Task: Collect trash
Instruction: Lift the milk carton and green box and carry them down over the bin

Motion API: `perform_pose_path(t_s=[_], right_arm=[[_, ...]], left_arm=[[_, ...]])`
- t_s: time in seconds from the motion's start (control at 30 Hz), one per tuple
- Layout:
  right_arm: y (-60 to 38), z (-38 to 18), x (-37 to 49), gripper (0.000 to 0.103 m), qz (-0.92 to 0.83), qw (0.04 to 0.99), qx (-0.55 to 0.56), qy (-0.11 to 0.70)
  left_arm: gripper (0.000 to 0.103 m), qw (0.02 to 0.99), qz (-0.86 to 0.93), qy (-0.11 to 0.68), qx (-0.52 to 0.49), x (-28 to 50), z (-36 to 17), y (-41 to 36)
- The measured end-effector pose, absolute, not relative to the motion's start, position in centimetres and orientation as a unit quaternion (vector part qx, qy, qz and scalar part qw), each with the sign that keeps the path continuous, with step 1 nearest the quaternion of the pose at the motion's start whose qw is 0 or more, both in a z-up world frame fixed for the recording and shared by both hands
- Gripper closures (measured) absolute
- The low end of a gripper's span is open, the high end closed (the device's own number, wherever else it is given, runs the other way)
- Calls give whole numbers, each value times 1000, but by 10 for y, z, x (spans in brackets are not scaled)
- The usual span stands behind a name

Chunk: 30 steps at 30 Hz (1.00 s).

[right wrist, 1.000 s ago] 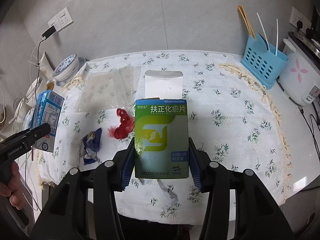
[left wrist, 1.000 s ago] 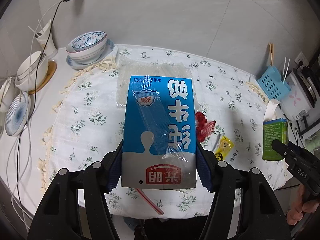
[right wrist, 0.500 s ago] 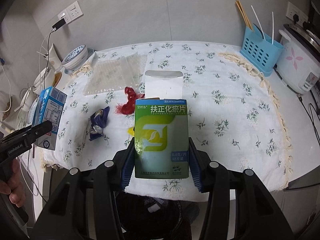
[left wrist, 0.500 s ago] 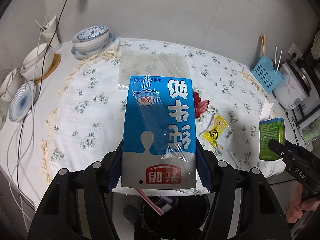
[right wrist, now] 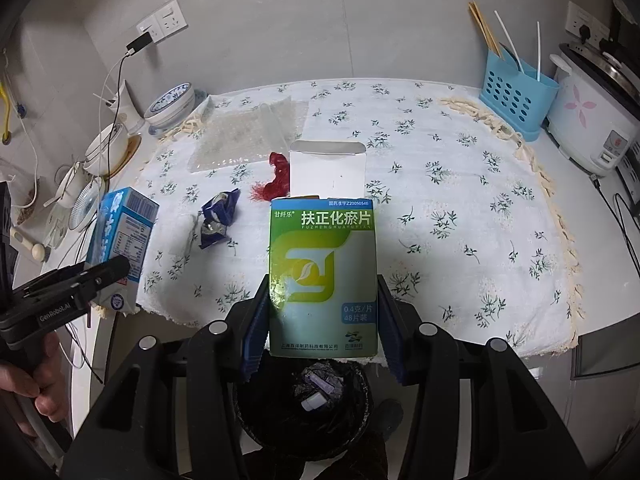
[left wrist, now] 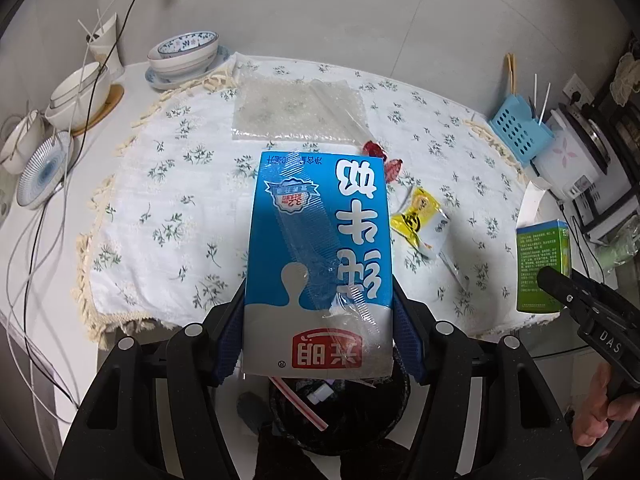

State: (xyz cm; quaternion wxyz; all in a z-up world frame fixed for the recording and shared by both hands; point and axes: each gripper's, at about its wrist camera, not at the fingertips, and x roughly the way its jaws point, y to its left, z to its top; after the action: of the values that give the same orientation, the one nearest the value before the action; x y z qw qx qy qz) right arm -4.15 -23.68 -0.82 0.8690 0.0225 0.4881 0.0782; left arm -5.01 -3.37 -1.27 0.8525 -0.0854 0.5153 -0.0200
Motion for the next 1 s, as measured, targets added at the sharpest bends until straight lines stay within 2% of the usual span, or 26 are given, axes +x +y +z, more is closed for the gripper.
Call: perform_pose_path(t_s=[0.63,1.0], right_arm=[[-224,-24,-94,57,101,857,3,505],[-225,-51,-116,57,102,841,-20,531]], left_arm=[[41,833,-33,546,-76,-112,-49,-44],[41,827,-36,557,-71,-129,-69,-41]])
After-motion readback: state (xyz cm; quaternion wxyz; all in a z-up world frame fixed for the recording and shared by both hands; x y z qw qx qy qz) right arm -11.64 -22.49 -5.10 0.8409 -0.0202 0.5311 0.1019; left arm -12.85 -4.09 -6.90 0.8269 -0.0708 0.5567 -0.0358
